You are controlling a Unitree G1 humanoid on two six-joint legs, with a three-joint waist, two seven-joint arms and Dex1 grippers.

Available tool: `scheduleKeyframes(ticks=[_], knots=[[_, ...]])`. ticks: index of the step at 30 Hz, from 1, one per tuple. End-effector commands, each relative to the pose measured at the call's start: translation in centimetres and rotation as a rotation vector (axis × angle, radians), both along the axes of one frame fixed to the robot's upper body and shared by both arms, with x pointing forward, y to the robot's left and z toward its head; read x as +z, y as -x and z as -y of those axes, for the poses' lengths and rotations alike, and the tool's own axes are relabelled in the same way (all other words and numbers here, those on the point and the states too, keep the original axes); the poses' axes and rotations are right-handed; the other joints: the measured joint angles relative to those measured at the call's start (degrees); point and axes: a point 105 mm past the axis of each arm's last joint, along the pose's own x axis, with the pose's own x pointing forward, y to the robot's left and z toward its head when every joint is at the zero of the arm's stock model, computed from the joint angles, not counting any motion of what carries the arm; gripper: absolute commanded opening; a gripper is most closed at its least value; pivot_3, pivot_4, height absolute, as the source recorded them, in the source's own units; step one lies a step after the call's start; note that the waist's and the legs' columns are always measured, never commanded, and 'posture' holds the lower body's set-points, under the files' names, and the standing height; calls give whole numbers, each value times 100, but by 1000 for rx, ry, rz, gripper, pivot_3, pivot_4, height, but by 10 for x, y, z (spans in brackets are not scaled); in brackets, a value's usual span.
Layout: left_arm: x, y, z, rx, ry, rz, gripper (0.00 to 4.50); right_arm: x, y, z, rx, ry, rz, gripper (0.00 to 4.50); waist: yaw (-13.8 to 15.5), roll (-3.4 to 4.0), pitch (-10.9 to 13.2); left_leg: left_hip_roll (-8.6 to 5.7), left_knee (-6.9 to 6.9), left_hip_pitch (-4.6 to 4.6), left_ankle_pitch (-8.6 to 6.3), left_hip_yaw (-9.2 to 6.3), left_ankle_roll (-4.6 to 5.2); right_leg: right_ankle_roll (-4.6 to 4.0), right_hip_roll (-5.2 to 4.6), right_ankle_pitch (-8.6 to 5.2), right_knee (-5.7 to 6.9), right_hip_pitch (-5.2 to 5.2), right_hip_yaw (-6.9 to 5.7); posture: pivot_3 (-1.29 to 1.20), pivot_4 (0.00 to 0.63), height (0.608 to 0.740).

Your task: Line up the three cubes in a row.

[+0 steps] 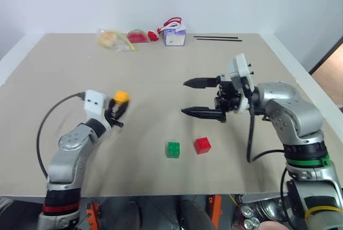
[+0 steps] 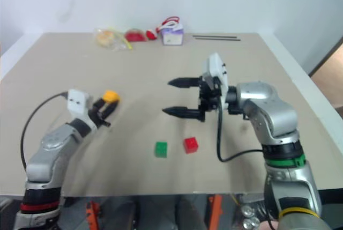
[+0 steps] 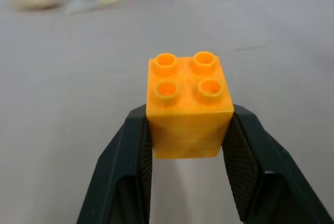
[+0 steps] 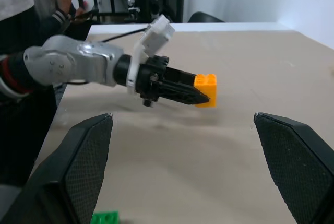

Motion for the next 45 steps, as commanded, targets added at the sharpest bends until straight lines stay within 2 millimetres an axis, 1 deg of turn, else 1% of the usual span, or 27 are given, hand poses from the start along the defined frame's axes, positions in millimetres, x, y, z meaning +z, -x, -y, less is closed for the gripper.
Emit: scheduleKeyframes(ticks=[1, 3, 5, 10, 18, 25, 27, 28, 33, 34, 37, 40, 42, 45], knots=[[-5, 35, 11, -369, -102, -7, 1312, 0, 20, 5, 71, 64, 16, 4500, -4, 2, 2, 2, -8, 1, -2, 1, 2, -4, 0, -6, 1, -7, 1, 0, 150, 740], [-14, 50, 12, -532, -163, -47, 1312, -2, 25, 5, 82, 80, 7, 4500, -6, 5, 3, 5, -14, 2, -3, 2, 3, -12, 2, -10, 2, -11, -1, 0, 150, 740], [-21, 58, 11, -649, -222, -64, 1312, -6, 28, 5, 85, 93, 0, 4500, -4, 6, 4, 11, -15, 3, -3, 1, 4, -37, 7, -22, 5, -14, -4, 0, 150, 740], [-28, 55, 12, -791, -308, -48, 1312, -11, 34, 7, 51, 107, -13, 4500, 14, 4, 4, 10, -4, 0, -3, 1, 5, -40, 5, -23, 5, -10, -6, 0, 150, 740], [-36, 48, 16, -876, -360, -30, 1312, -14, 39, 12, 14, 122, -24, 4500, -4, 4, 4, 12, -3, 0, -4, 3, 7, -28, 8, -16, 6, -11, -3, 0, 150, 740], [-42, 43, 16, -863, -360, -52, 1312, -15, 40, 13, -2, 126, -26, 4500, -2, 4, 4, 12, -1, 0, -6, 2, 10, -24, 7, -14, 7, -8, -3, 0, 150, 740], [-42, 43, 16, -860, -356, -60, 2335, -15, 40, 13, -1, 127, -28, 4500, -2, 4, 4, 12, 0, 0, -6, 2, 10, -26, 7, -16, 7, -8, -3, 0, 150, 740], [-42, 44, 16, -864, -353, -60, 2607, -15, 40, 13, 0, 127, -29, 4500, -2, 4, 4, 12, 1, 1, -5, 2, 10, -27, 7, -16, 7, -7, -3, 0, 150, 740], [-37, 48, 17, -885, -330, -47, 4310, -15, 40, 13, 8, 128, -33, 4500, -2, 4, 4, 12, 2, 0, -5, 2, 11, -26, 7, -15, 7, -8, -3, 0, 150, 740], [-35, 50, 17, -893, -318, -49, 4483, -15, 39, 13, 9, 127, -33, 4500, -2, 4, 4, 12, 1, 0, -5, 2, 11, -26, 7, -15, 7, -8, -3, 0, 150, 740], [-21, 53, 22, -911, -268, -33, 4483, -15, 38, 13, 10, 126, -34, 4500, -2, 4, 4, 13, 0, -1, -6, 2, 12, -16, 8, -10, 7, -9, -3, 0, 150, 740], [-2, 54, 30, -908, -211, -11, 4483, -14, 37, 13, 14, 119, -35, 4500, -2, 4, 4, 13, 1, -1, -6, 2, 12, -14, 8, -9, 7, -8, -3, 0, 150, 740], [16, 50, 35, -868, -123, -7, 4483, -12, 37, 12, 15, 92, -41, 4500, -2, 4, 4, 13, 2, -1, -6, 2, 13, -13, 7, -8, 7, -7, -3, 0, 150, 740], [49, 38, 42, -765, 70, -17, 4483, 0, 37, 14, -1, -26, -67, 4500, -2, 2, 5, 13, 6, 0, -6, -2, 13, -9, 9, -6, 9, -6, -6, 0, 150, 740]])
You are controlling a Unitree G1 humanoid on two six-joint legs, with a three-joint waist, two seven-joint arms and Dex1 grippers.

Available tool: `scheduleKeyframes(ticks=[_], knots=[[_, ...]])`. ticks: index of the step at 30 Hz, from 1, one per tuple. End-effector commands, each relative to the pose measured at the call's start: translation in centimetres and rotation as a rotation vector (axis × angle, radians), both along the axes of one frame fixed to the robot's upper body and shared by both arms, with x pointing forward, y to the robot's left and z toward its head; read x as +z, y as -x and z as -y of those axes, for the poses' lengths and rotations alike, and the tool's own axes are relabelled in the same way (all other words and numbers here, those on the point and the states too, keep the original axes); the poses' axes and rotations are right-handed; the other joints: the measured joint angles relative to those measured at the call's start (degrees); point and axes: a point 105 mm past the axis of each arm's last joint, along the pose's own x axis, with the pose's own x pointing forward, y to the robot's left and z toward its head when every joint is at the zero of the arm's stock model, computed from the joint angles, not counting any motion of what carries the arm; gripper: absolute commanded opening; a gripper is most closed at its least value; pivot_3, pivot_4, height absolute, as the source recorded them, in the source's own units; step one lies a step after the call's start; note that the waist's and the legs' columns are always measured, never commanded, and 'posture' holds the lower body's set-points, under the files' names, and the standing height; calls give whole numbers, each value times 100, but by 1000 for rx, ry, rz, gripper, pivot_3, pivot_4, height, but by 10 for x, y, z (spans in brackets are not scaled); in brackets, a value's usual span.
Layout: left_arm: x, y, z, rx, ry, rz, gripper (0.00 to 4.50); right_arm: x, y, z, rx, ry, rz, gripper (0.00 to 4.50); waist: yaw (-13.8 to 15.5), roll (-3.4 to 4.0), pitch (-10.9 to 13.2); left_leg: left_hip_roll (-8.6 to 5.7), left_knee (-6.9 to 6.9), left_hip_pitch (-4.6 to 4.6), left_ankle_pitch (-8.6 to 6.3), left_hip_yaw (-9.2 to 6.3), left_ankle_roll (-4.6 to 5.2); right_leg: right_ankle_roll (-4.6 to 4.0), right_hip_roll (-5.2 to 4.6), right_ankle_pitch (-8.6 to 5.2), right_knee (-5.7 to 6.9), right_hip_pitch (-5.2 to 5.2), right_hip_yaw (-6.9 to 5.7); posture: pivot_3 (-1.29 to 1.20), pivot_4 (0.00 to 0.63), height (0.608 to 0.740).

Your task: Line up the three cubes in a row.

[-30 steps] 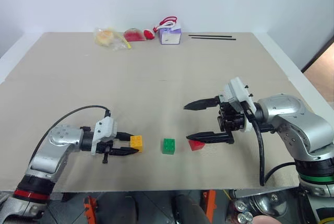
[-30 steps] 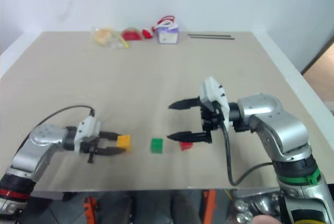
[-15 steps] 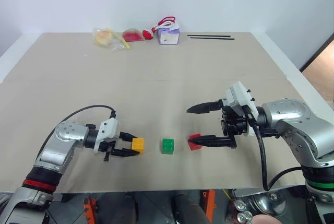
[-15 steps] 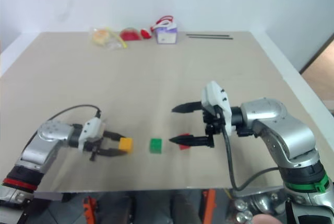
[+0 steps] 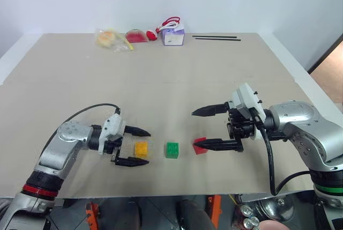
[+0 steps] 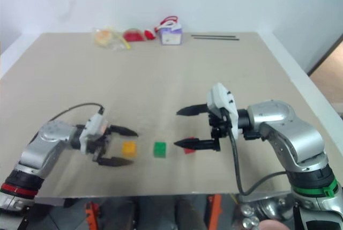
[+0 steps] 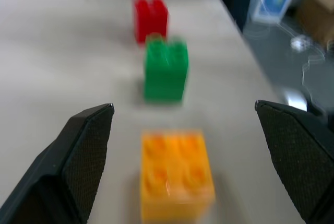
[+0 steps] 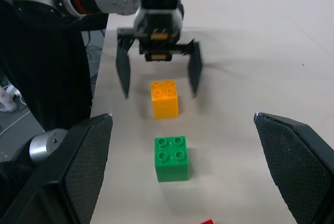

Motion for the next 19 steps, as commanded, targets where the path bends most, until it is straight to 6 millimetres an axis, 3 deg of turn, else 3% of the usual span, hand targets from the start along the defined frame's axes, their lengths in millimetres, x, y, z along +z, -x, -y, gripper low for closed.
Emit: scheduleKeyframes(ticks=[1, 4, 7, 10, 13, 16, 19], knots=[[49, -11, 6, 113, 195, -41, 4483, 24, -2, 5, -45, -146, 26, 4500, 0, -1, 0, 0, 3, 0, 0, -1, 0, 2, 0, 1, 1, 1, -1, 0, 150, 740], [77, -29, 8, 284, 386, -99, 4483, 26, -18, 11, -196, -250, 39, 4500, 2, -2, -1, -2, 10, 0, 0, -3, 0, 10, -1, 4, 0, 9, 0, 0, 150, 740], [93, -59, -1, 598, 547, -94, 4483, 31, -46, 24, -453, -406, 81, 4500, 9, -5, -2, -3, 20, 0, -1, -7, 1, 16, -1, 8, 1, 14, 0, 0, 150, 740], [69, -86, -31, 1076, 453, 87, 4483, 12, -83, 60, -876, -479, 110, 4500, 1, -6, -7, -6, 21, 6, 0, -4, 1, 16, 0, 18, 2, 16, 10, 0, 150, 740], [48, -90, -58, 1348, 449, 115, 4483, -12, -96, 92, -1176, -532, 127, 4500, 17, -10, -14, -8, 12, 9, 2, -1, 0, 12, 2, 21, 2, 12, 16, 0, 150, 740], [27, -88, -74, 1514, 337, 207, 4483, -31, -96, 119, -1391, -552, 180, 4500, 22, -8, -13, -10, 7, 1, 3, -1, -2, 9, 0, 20, 0, 6, 15, 0, 150, 740], [6, -91, -89, 1596, 314, 174, 4483, -41, -99, 127, -1510, -566, 214, 4500, 21, -8, -13, -13, 9, 3, 3, 4, -2, 12, -1, 23, 0, 7, 20, 0, 150, 740]])
